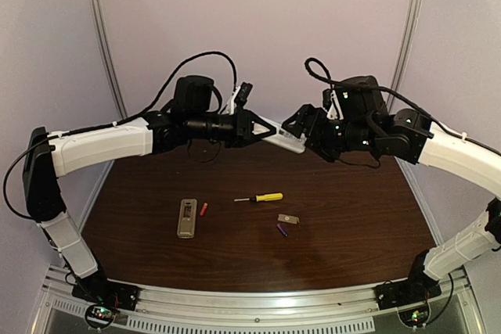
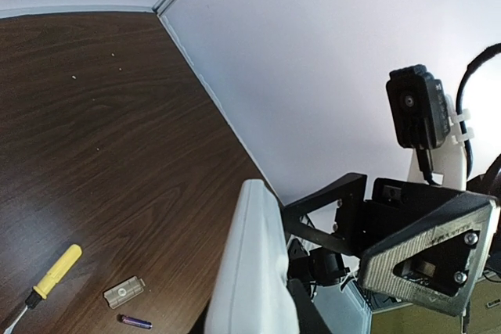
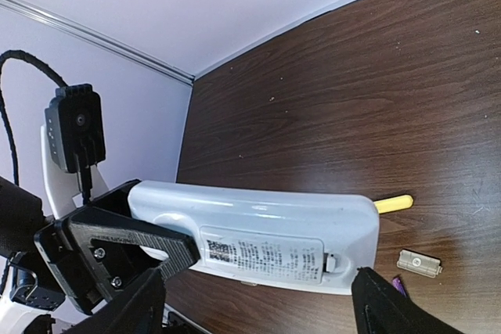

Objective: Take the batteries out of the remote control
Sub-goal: Remove the battery cover from the remote control.

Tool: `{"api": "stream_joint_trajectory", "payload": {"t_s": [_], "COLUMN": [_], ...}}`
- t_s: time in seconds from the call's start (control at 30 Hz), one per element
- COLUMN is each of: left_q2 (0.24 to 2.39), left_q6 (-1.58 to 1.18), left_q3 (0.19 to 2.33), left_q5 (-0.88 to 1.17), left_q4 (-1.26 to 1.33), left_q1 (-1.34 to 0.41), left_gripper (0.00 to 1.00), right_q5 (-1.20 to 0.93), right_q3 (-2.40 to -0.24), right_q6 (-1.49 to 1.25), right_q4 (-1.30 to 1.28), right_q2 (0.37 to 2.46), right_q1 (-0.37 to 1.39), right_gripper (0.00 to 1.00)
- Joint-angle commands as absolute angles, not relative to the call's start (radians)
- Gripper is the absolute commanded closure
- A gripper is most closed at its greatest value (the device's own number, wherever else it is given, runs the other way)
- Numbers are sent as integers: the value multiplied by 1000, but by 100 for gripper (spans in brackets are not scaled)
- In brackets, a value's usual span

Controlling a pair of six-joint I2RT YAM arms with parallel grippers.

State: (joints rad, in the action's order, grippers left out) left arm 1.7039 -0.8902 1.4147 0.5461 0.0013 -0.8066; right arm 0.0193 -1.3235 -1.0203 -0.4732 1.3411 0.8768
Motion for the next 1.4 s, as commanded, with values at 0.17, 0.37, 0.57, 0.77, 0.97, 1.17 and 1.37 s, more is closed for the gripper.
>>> {"api": "stream_joint_trajectory", "payload": {"t_s": [0.17,0.37,0.57,0.77,0.97,1.17,1.37], "left_q2": [1706,1708,1707,1709,1707,1707,1695], "left_q6": [-889,-894,-896,-894,-886,-881,-872], "left_q3": [1433,1433,1436,1440,1445,1447,1445], "left_q5": [572,550,542,537,536,536,535], "left_q4": [79,58,53,51,51,64,72], "left_q1": [-808,-808,-811,-819,-826,-834,-840], "left_gripper": [100,100,100,100,100,100,100], "right_q5": [8,5,4,6,13,22,33], "right_q3": [-1358,-1372,-1377,-1388,-1383,-1378,-1377], "right_q6": [-1013,-1011,-1016,-1017,-1017,-1029,-1041], "right_q4": [-462,-465,-465,-478,-493,-525,-548], "right_q2": [1357,1364,1371,1384,1391,1401,1410], "right_q1": [861,859,859,859,859,859,860], "right_gripper": [17,18,20,22,23,25,26]}}
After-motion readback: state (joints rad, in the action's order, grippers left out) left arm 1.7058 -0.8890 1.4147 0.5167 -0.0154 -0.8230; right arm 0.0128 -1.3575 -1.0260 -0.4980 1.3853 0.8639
